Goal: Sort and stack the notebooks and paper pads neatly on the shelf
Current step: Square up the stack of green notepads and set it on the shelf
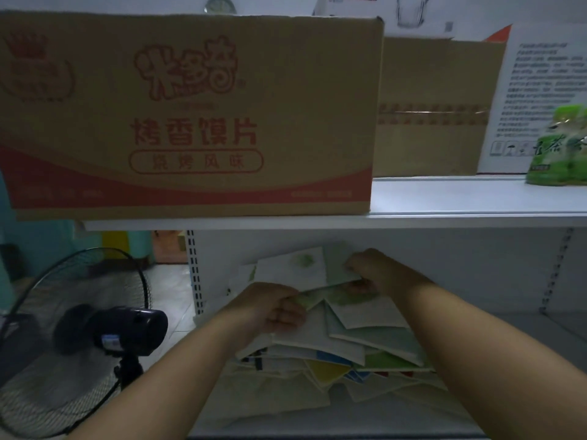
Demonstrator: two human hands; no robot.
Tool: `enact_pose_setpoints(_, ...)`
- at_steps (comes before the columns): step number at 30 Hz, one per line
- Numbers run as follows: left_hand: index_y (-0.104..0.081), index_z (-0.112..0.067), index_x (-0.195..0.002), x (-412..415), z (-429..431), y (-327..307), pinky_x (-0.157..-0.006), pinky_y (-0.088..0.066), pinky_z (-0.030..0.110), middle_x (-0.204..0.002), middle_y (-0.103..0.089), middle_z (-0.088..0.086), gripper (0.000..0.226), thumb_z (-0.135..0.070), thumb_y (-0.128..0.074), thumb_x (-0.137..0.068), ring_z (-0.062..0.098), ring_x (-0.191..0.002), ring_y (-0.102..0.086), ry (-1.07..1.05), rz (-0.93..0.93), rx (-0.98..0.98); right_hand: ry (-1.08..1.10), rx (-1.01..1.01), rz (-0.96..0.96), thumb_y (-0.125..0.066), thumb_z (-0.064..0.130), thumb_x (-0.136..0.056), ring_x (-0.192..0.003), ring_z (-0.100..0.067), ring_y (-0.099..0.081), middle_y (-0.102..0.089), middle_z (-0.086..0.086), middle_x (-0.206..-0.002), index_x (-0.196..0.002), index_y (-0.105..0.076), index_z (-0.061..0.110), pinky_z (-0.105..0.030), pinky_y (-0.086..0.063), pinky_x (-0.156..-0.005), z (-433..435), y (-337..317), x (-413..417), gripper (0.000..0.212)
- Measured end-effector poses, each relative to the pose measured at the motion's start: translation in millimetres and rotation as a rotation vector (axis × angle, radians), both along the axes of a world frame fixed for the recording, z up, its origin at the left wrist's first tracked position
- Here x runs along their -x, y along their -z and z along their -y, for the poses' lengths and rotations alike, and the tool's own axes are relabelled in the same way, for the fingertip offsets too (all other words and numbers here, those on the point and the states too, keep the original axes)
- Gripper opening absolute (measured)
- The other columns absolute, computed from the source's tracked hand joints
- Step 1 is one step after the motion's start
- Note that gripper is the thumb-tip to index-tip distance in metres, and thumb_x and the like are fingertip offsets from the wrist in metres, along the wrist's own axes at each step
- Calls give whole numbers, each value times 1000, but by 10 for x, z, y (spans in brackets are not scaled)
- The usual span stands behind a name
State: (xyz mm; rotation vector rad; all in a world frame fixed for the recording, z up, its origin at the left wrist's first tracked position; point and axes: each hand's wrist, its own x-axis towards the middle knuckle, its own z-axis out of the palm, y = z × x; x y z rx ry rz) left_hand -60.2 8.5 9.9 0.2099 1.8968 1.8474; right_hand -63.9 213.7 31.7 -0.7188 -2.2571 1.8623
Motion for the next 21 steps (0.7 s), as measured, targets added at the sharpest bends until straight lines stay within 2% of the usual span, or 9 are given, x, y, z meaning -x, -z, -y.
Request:
enact_pose_setpoints(2, -59, 3, -113, -31, -44, -14, -70, -58, 35, -85, -71, 20, 30, -20, -53, -95, 29, -75, -69, 6, 15, -4, -55, 247, -74, -45, 1, -94, -75, -27, -59, -58, -18, -92, -110, -51, 0, -31, -56, -45, -55, -82, -69, 16)
enact_pose_setpoints(4, -56, 3, -116, -56, -92, -45, -73, -57, 35, -93, -70, 22, 39, -30, -49, -96, 30, -83, -68, 3, 53, -80, -72, 382, -205, -44, 0, -96, -72, -27, -60, -58, -17, -87, -104, -51, -2, -27, -56, -44, -75, -139, -176, 11)
enact_pose_setpoints(8, -47, -9, -125, -77, -244, -94, -76, -56, 46, -115, -62, 24, 47, -42, -50, -93, 34, -101, -62, -22, 237, -479, -163, 534, -323, -47, 4, -96, -73, -21, -64, -64, -11, -88, -93, -56, 7, -25, -58, -52, 101, -81, -426, 9)
enact_pose_setpoints(10, -54, -6, -118, -68, -339, -99, -65, -59, 48, -107, -67, 23, 41, -38, -50, -94, 34, -96, -63, -75, 306, -685, -313, 361, -266, -53, 10, -94, -71, -20, -65, -66, -9, -89, -101, -55, 12, -26, -57, -52, 190, -14, -532, 7)
enact_pose_setpoints(12, -59, -6, -114, -11, -386, -63, -60, -59, 47, -105, -67, 21, 28, -25, -47, -97, 33, -92, -63, -234, 247, -766, -465, -81, -194, -61, 23, -91, -72, -15, -66, -68, -3, -89, -104, -58, 17, -24, -54, -57, 191, 82, -568, 15)
enact_pose_setpoints(14, -58, -11, -121, 81, -324, -2, -77, -56, 48, -116, -63, 17, 27, -12, -50, -95, 33, -96, -61, -378, 96, -726, -501, -652, -165, -59, 40, -89, -93, -12, -63, -65, 6, -103, -109, -60, 25, -21, -48, -74, 76, 209, -539, 25)
enact_pose_setpoints(16, -55, -12, -126, 116, -196, 8, -82, -52, 48, -108, -63, 12, 34, -8, -52, -92, 31, -91, -60, -460, -27, -628, -426, -1018, -157, -51, 56, -83, -112, -15, -54, -54, 8, -122, -122, -54, 32, -28, -45, -89, -67, 345, -507, 45)
enact_pose_setpoints(19, -57, -15, -117, 124, 5, -5, -52, -55, 34, -87, -60, 8, 25, -16, -52, -92, 29, -73, -58, -521, -51, -475, -396, -1050, 4, -50, 71, -75, -122, -22, -42, -41, 0, -133, -135, -41, 24, -34, -41, -95, -145, 445, -510, 76)
enact_pose_setpoints(21, -56, -18, -114, 95, 95, -9, -44, -51, 28, -86, -61, 7, 22, -22, -53, -93, 26, -68, -57, -535, -24, -418, -390, -1108, 65, -53, 69, -74, -119, -25, -45, -43, -4, -131, -131, -43, 21, -35, -43, -93, -106, 422, -485, 76)
